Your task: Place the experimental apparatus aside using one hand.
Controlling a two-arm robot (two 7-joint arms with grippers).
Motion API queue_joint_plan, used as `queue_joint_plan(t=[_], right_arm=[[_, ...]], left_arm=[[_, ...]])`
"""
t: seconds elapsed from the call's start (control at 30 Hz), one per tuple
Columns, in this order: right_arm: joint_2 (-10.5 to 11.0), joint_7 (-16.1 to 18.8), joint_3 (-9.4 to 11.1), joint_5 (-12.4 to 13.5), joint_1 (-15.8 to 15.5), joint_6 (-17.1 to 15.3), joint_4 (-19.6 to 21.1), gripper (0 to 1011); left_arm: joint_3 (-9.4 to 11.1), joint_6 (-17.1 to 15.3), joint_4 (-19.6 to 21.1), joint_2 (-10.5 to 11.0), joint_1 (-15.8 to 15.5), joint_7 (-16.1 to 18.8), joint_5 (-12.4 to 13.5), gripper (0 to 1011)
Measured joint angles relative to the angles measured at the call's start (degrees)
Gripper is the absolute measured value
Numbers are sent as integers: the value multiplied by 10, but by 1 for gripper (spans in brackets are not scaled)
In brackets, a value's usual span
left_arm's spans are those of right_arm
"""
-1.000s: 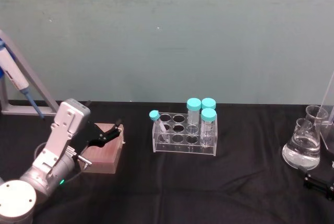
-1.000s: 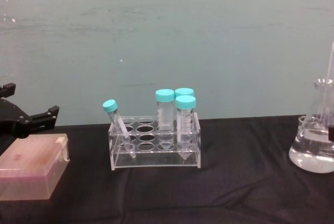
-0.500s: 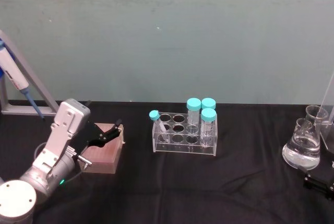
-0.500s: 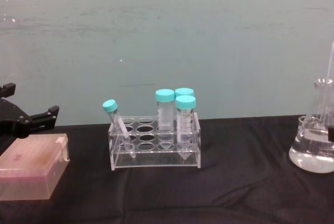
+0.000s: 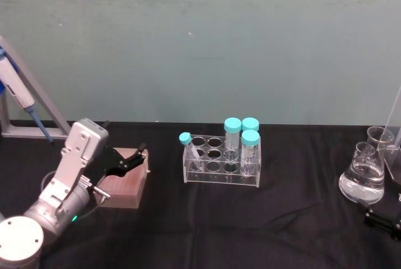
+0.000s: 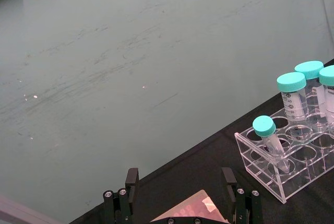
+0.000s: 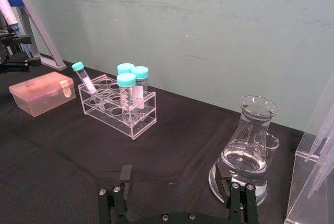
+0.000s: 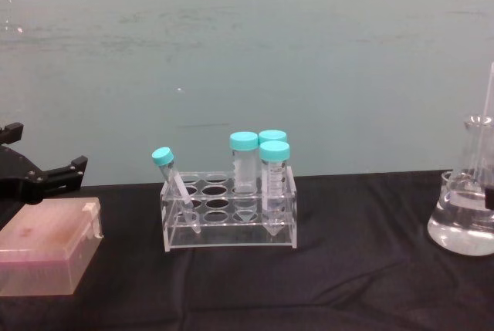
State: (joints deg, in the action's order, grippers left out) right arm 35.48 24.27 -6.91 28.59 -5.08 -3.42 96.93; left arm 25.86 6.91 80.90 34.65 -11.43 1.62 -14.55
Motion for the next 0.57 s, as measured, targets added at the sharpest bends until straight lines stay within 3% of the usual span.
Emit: queue_joint_plan(t=[0.57], right_arm=[[0, 0, 0, 0, 0, 0, 0, 1000]], left_arm=[[0, 0, 0, 0, 0, 0, 0, 1000]])
